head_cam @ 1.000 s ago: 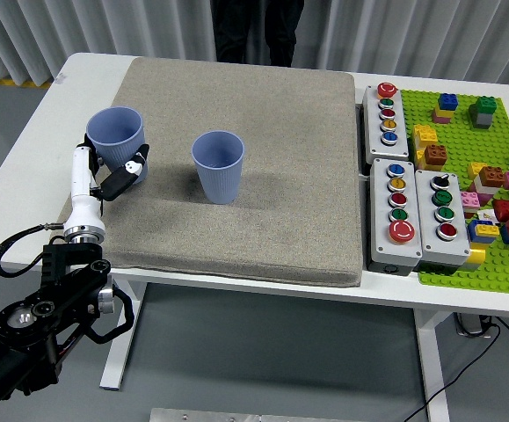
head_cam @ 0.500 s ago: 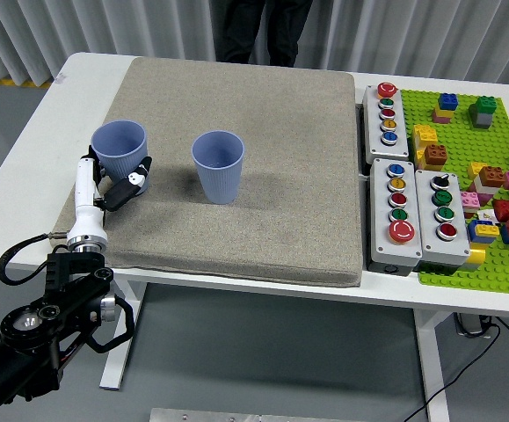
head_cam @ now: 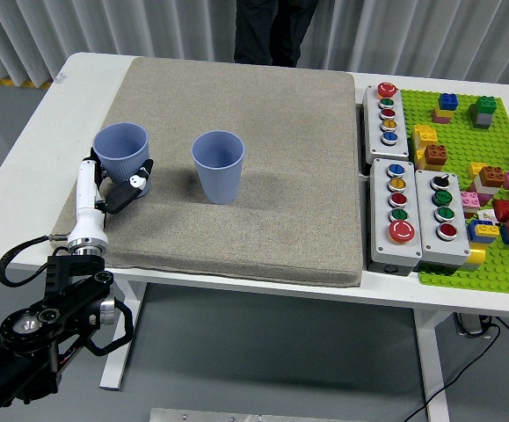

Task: Pick cup pour cup place

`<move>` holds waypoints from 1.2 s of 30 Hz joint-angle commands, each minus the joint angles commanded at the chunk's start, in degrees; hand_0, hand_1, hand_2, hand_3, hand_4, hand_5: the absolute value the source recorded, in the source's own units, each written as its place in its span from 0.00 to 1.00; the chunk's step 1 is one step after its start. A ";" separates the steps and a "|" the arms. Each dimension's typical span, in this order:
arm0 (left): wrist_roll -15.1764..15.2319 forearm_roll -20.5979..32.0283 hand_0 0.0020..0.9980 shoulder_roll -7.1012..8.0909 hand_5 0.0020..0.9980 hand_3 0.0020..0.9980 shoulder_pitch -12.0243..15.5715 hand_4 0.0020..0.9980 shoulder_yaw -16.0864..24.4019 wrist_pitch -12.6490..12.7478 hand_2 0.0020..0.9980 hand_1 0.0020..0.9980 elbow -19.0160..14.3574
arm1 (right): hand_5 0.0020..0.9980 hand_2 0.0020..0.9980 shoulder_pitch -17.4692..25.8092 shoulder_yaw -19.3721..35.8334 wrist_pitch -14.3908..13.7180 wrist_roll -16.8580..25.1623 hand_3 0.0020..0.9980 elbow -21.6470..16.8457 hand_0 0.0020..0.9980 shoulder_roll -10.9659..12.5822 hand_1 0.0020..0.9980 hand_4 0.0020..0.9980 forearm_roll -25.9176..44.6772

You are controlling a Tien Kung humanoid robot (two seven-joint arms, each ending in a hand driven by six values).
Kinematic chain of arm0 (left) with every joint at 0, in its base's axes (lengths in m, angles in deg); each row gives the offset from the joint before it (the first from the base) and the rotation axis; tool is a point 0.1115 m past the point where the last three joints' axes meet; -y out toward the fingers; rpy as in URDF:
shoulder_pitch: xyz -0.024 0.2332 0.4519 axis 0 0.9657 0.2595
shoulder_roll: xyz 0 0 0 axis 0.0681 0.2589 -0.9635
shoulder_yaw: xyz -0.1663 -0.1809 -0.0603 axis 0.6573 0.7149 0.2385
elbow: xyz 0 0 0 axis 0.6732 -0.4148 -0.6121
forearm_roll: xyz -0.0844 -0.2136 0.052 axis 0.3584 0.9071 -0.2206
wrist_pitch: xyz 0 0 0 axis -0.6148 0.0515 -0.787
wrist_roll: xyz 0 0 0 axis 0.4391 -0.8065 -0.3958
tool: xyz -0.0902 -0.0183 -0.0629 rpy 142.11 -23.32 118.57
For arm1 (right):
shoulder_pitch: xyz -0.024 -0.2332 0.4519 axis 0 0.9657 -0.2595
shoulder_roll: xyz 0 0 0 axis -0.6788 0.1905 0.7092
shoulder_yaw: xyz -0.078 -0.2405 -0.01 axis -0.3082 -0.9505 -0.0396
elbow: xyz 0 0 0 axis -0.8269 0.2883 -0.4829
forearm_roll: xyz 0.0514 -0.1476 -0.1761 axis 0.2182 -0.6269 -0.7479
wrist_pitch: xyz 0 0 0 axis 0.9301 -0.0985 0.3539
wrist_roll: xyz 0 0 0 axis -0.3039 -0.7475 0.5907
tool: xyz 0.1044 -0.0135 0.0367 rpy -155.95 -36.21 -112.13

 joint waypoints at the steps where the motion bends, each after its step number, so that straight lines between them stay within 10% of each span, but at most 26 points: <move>1: -0.07 -0.29 0.71 -0.01 0.30 0.76 0.09 0.79 0.08 -0.14 0.72 0.70 -0.11 | 0.05 0.58 -0.01 0.00 0.02 -0.02 0.59 0.00 0.69 0.00 0.66 0.00 -0.03; 14: -1.40 -1.80 0.73 -0.06 0.34 0.88 0.80 0.84 0.43 -2.46 0.81 0.73 0.46 | 0.05 0.58 0.05 0.14 0.04 -0.02 0.59 0.00 0.69 -0.05 0.66 0.00 -0.20; 15: -1.46 -1.91 0.77 -0.06 0.35 1.00 0.84 0.86 0.44 -2.53 0.89 0.78 0.43 | 0.06 0.58 0.06 0.17 0.04 -0.02 0.59 0.00 0.69 -0.05 0.66 0.00 -0.24; 36: -3.55 -7.78 0.88 0.42 0.41 1.00 3.19 0.95 2.63 -4.20 1.00 0.87 -2.37 | 0.06 0.58 0.58 0.61 0.25 -0.08 0.59 0.00 0.69 -0.08 0.66 0.00 -1.22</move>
